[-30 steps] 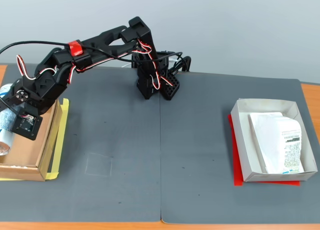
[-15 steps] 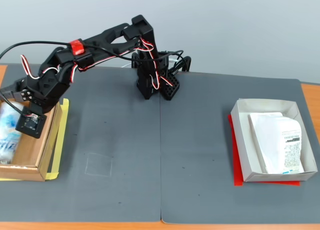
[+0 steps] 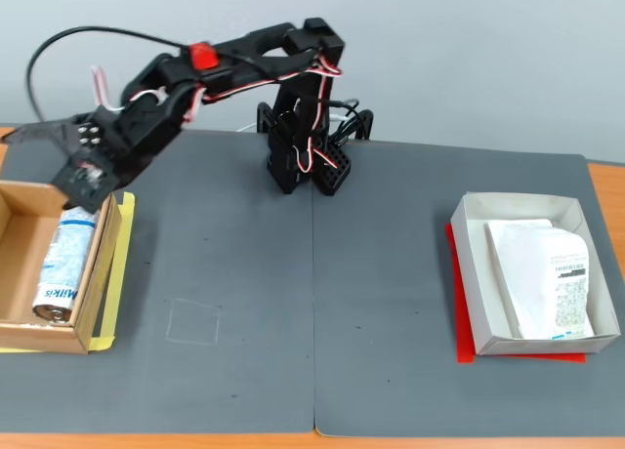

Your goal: Pick the can and put it in the brown box

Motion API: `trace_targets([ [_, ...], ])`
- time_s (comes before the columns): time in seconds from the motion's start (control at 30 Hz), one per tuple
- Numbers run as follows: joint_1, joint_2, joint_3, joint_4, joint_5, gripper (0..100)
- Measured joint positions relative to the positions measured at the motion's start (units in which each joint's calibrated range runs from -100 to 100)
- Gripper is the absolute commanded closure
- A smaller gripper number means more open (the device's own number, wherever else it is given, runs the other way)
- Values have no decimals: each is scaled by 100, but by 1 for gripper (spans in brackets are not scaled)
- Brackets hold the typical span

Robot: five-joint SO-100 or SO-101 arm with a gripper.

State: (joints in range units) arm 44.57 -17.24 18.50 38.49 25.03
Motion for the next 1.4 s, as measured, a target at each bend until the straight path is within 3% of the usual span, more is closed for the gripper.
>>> trace_targets([
  [0.2,-288,-1293,843,0,-410,62],
  [0.53,-1367,-3584,2085,0,-991,99],
  [0.97,-3799,-6788,4025,95,-1343,98],
  [1.23,-4952,-7997,4297,1955,-1343,98],
  [1.4,-5048,-8191,4705,2656,-1343,98],
])
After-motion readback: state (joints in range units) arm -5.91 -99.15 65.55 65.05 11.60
